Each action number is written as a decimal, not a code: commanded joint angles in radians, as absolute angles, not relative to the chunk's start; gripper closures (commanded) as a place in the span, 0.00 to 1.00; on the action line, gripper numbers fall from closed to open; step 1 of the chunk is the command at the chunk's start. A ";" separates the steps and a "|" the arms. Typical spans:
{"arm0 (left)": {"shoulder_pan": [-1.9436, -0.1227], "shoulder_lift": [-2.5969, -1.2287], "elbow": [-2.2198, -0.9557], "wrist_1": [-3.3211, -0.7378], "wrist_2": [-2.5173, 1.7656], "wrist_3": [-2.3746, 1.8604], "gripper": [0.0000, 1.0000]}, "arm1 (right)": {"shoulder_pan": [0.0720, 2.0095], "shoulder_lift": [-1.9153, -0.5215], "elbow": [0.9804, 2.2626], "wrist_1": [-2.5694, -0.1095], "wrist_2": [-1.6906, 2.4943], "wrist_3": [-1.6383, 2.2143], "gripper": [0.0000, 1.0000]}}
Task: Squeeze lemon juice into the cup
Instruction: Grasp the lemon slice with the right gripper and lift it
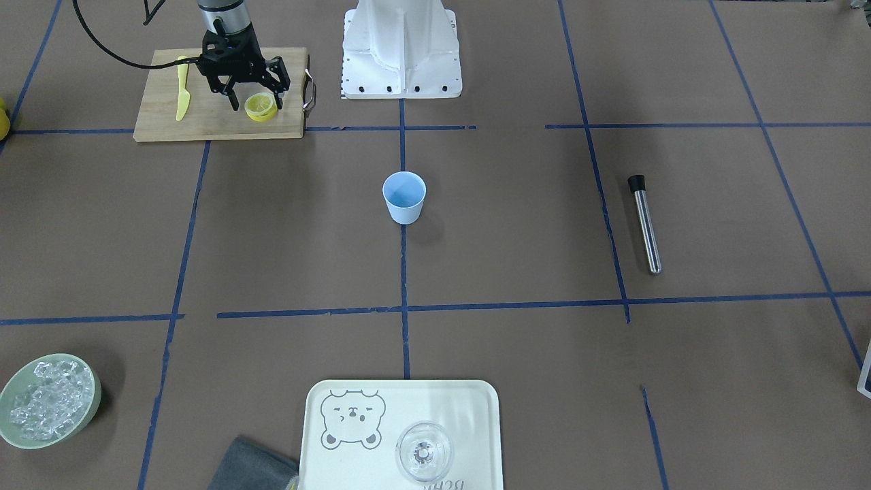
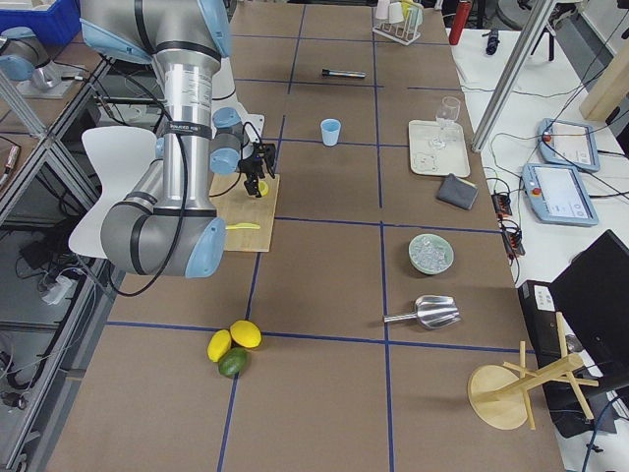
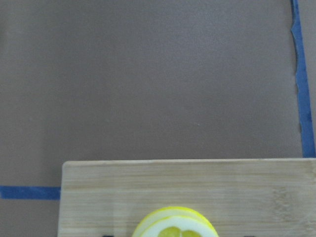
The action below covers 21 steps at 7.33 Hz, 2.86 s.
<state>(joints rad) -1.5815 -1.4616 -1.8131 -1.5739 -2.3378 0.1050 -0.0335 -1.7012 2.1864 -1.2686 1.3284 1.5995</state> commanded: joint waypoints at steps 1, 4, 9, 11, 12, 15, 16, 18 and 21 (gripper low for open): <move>-1.582 -1.460 -1.813 -1.574 -2.338 0.104 0.00 | -0.040 -1.701 2.184 -1.269 1.325 1.598 0.23; -1.582 -1.460 -1.813 -1.574 -2.338 0.104 0.00 | -0.048 -1.700 2.180 -1.269 1.327 1.598 0.29; -1.582 -1.460 -1.813 -1.574 -2.338 0.104 0.00 | -0.037 -1.700 2.203 -1.269 1.327 1.594 1.00; -1.582 -1.460 -1.813 -1.574 -2.338 0.104 0.00 | -0.029 -1.701 2.239 -1.272 1.328 1.594 1.00; -1.582 -1.460 -1.813 -1.574 -2.338 0.104 0.00 | -0.017 -1.701 2.246 -1.273 1.328 1.594 1.00; -1.582 -1.460 -1.813 -1.574 -2.338 0.104 0.00 | 0.018 -1.700 2.312 -1.282 1.335 1.594 1.00; -1.583 -1.460 -1.813 -1.574 -2.338 0.104 0.00 | 0.029 -1.695 2.312 -1.282 1.336 1.594 1.00; -1.582 -1.460 -1.812 -1.574 -2.338 0.104 0.00 | 0.049 -1.645 2.306 -1.285 1.338 1.592 1.00; -1.582 -1.460 -1.812 -1.574 -2.338 0.104 0.00 | 0.086 -1.389 2.289 -1.573 1.344 1.585 1.00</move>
